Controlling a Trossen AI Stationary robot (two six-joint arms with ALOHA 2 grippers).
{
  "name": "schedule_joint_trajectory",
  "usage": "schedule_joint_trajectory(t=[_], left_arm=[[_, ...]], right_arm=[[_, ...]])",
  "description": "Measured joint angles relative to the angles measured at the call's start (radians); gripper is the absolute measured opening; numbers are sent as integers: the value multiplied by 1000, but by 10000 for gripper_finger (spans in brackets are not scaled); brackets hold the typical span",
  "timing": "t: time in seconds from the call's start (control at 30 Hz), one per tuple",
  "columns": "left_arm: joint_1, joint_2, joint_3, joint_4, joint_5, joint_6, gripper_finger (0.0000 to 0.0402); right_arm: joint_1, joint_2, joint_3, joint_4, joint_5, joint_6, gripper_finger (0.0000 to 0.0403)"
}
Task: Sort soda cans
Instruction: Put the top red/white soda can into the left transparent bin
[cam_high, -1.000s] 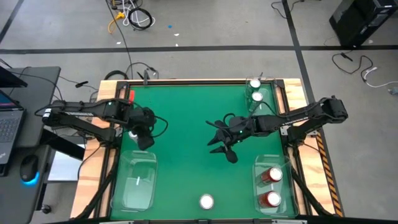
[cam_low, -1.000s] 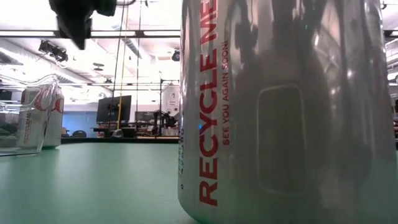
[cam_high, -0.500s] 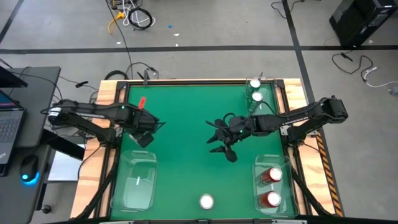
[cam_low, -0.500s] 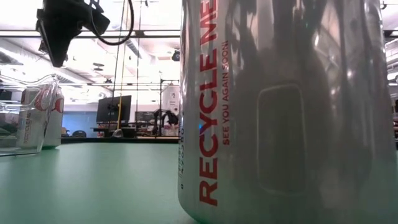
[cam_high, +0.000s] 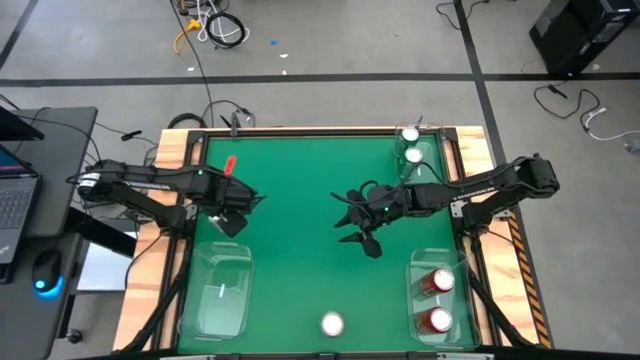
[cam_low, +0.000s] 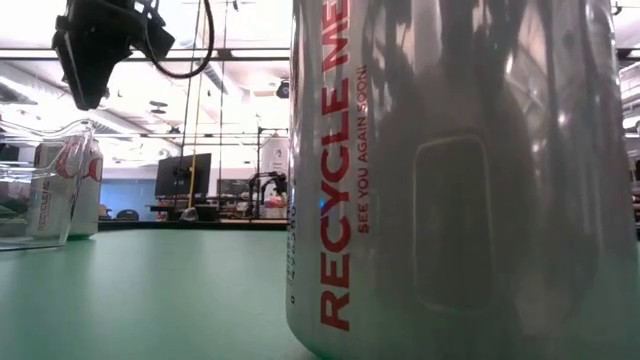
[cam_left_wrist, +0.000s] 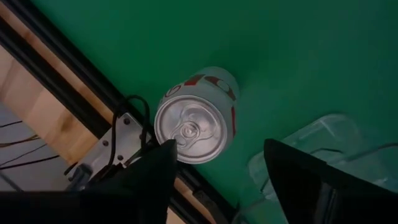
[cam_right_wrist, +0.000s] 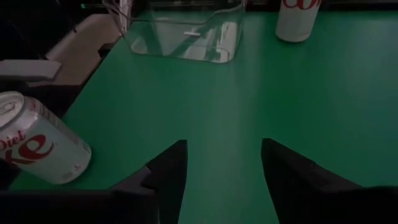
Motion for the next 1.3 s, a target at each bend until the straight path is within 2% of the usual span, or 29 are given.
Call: schedule_joint_trajectory(t=[0.27,0.5,0.73,0.83,1.03,1.2,1.3], left_arm=[[0,-20,-94,0,-7,14,250],[22,-105,-168,12,-8,23,250],[80,-229,-231,140,58,30,250],[97,-255,-234,170,60,79,250],[98,-252,-234,170,-19,75,248],[96,-231,-234,162,15,111,249],[97,-231,-234,167,41,60,249]], right_arm=[[0,0,-1,8,-3,0,196],[0,0,-1,26,-3,0,199],[0,0,-1,25,-3,0,200],[0,0,-1,26,-3,0,200],[-1,0,-1,29,-3,0,200],[-4,0,-1,33,-3,0,200],[-11,0,0,28,-3,0,200]])
